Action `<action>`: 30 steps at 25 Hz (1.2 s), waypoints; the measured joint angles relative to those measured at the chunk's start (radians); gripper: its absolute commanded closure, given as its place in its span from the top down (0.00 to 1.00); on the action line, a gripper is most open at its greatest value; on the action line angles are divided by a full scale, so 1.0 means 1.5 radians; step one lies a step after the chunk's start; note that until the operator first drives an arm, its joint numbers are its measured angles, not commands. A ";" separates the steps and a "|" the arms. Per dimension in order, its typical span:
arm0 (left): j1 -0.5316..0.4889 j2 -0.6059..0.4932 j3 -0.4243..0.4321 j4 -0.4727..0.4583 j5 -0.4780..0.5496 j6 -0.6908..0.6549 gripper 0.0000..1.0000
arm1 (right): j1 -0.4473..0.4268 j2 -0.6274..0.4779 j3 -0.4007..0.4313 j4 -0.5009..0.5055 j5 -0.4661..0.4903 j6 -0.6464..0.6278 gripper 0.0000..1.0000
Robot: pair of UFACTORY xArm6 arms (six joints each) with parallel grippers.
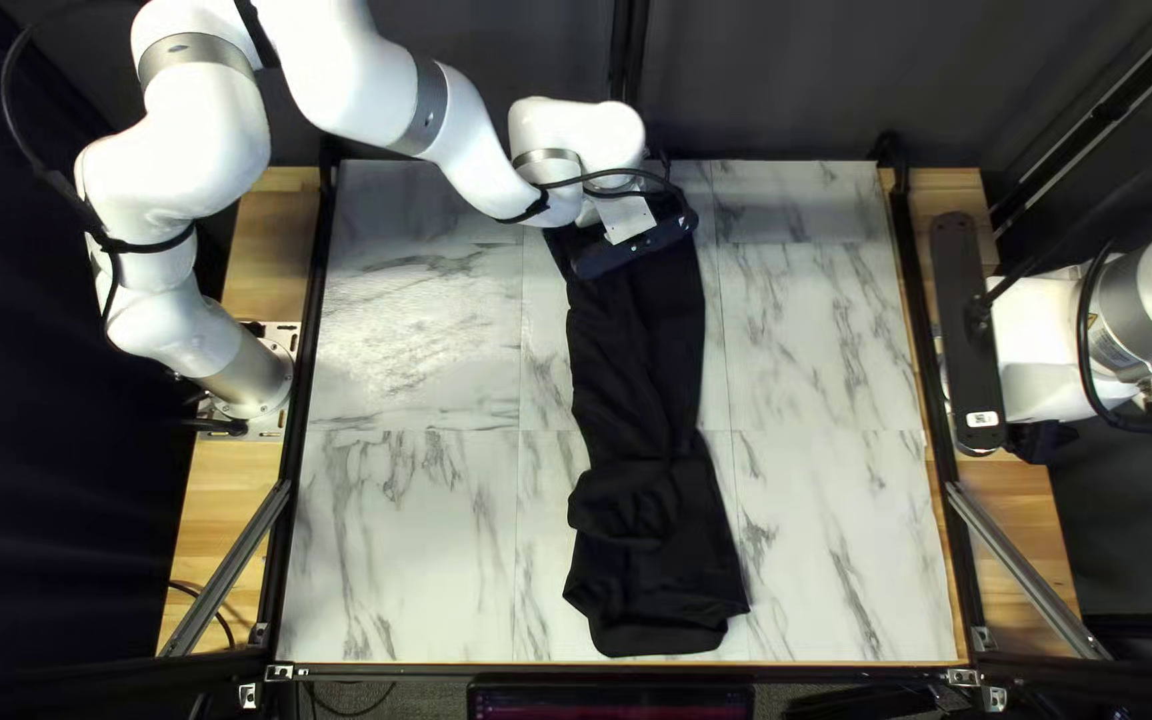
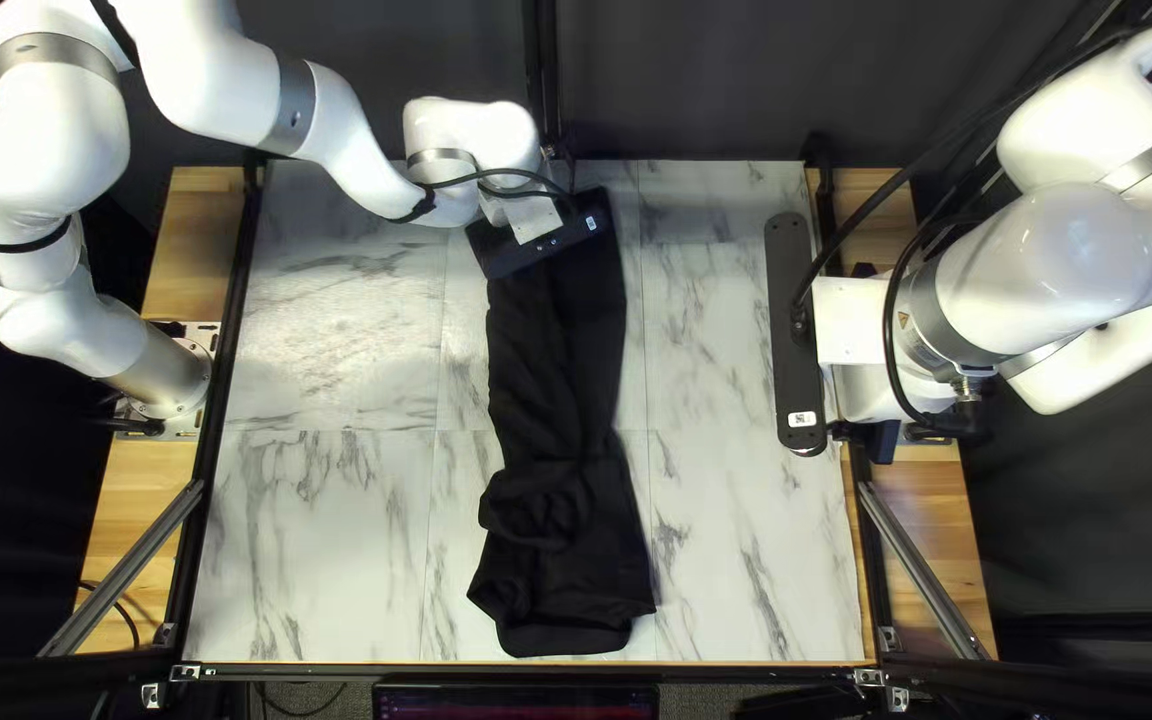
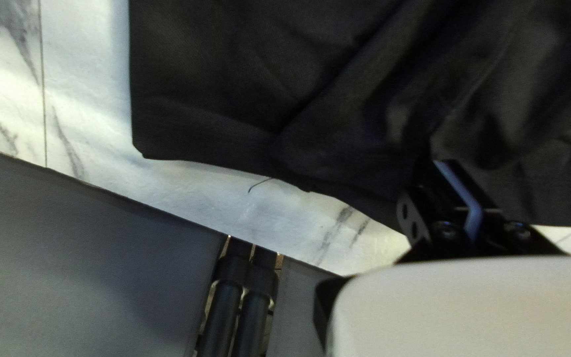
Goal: Fold t-shirt
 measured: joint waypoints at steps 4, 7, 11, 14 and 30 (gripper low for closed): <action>-0.025 -0.048 0.024 0.020 0.029 -0.032 0.00 | 0.000 0.000 0.000 0.000 0.000 0.000 1.00; -0.040 -0.071 0.029 0.032 0.050 -0.049 0.00 | 0.000 0.000 0.000 0.000 0.000 0.000 1.00; -0.047 -0.096 0.034 0.045 0.075 -0.059 0.00 | 0.000 0.000 0.000 0.000 0.000 0.000 1.00; -0.047 -0.118 0.046 0.054 0.084 -0.064 0.00 | 0.000 0.000 0.000 0.000 0.000 0.000 1.00; -0.016 -0.195 0.181 0.104 0.022 -0.121 1.00 | 0.000 0.000 0.000 0.000 0.000 0.000 1.00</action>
